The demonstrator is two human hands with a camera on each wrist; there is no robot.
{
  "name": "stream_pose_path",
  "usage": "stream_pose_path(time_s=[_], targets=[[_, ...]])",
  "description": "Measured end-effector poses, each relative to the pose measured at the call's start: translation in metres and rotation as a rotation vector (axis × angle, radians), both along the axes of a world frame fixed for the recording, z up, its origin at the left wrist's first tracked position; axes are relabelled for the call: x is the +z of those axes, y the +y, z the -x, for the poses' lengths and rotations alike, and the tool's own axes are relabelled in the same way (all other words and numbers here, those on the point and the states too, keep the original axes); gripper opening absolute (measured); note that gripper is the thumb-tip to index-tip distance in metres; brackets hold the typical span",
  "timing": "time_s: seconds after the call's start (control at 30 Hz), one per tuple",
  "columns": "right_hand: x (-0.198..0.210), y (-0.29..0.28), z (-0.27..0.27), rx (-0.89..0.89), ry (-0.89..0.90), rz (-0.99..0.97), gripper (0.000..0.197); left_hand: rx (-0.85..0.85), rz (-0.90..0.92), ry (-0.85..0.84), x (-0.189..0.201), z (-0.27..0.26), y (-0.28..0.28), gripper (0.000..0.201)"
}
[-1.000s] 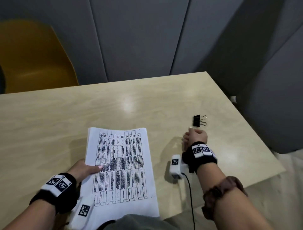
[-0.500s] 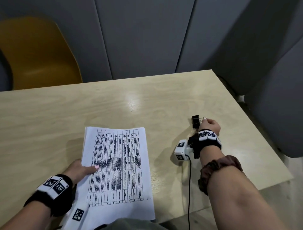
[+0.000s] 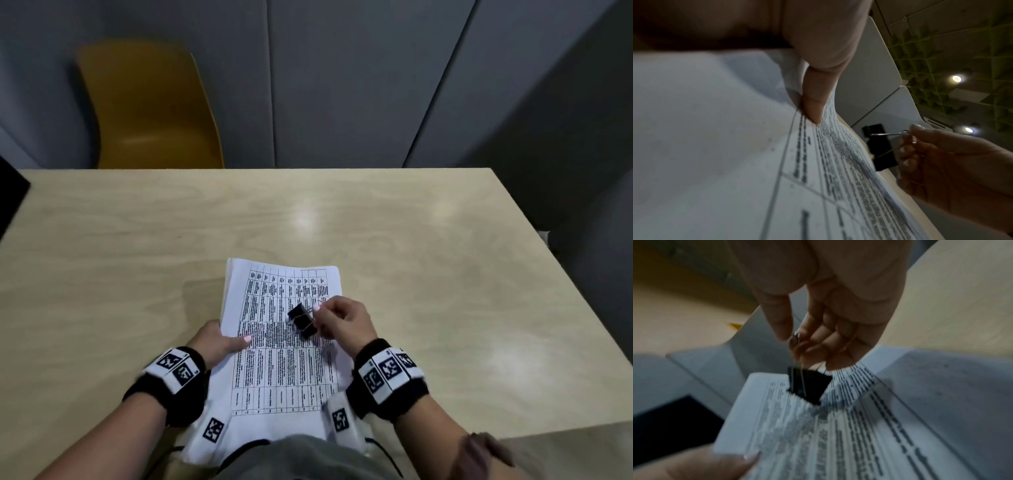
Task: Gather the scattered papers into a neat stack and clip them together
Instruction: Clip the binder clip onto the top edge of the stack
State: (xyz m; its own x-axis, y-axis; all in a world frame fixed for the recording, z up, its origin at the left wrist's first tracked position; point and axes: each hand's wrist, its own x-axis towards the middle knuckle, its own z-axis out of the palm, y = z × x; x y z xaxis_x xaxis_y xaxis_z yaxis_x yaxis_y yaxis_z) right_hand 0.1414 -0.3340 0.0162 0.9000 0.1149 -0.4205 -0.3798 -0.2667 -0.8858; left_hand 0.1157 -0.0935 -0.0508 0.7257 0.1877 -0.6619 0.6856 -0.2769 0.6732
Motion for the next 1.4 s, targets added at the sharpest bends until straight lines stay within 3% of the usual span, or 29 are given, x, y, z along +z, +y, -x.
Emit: stream_pose_path(time_s=[0.07,0.13,0.2,0.47,0.63,0.8,0.93,1.07,1.13,1.27,1.4], targets=[[-0.006,0.013,0.002,0.216,-0.046,0.219,0.023,0.011,-0.016,0.0,0.004,0.009,0.0,0.059],[-0.007,0.022,0.003,0.297,-0.118,0.36,0.027,0.028,-0.031,-0.007,0.007,0.018,0.002,0.051],[-0.004,0.026,0.003,0.313,-0.155,0.382,0.027,0.043,-0.02,-0.024,0.005,0.023,0.007,0.049],[0.012,0.028,-0.018,0.468,0.111,0.372,0.028,0.027,0.001,-0.067,0.009,0.029,0.008,0.044],[0.033,0.031,-0.028,0.581,0.067,0.472,0.02,-0.001,0.009,-0.092,0.01,0.031,0.009,0.04],[0.046,0.039,-0.024,0.883,0.036,0.878,0.057,0.014,0.005,-0.09,0.009,0.032,0.011,0.046],[0.047,0.035,-0.034,0.855,0.014,0.843,0.054,0.013,0.003,-0.106,0.008,0.032,0.01,0.043],[0.059,0.037,-0.053,0.592,-0.236,0.737,0.038,0.02,0.0,-0.127,0.009,0.035,0.007,0.038],[0.071,0.043,-0.065,0.545,-0.4,0.758,0.033,0.035,-0.003,-0.138,0.011,0.037,0.004,0.031],[0.089,0.063,-0.081,0.627,-0.622,0.85,0.028,0.0,-0.021,-0.2,0.015,0.043,-0.001,0.022],[0.097,0.077,-0.085,0.795,-0.671,0.958,0.027,0.006,-0.016,-0.219,0.018,0.045,-0.001,0.02]])
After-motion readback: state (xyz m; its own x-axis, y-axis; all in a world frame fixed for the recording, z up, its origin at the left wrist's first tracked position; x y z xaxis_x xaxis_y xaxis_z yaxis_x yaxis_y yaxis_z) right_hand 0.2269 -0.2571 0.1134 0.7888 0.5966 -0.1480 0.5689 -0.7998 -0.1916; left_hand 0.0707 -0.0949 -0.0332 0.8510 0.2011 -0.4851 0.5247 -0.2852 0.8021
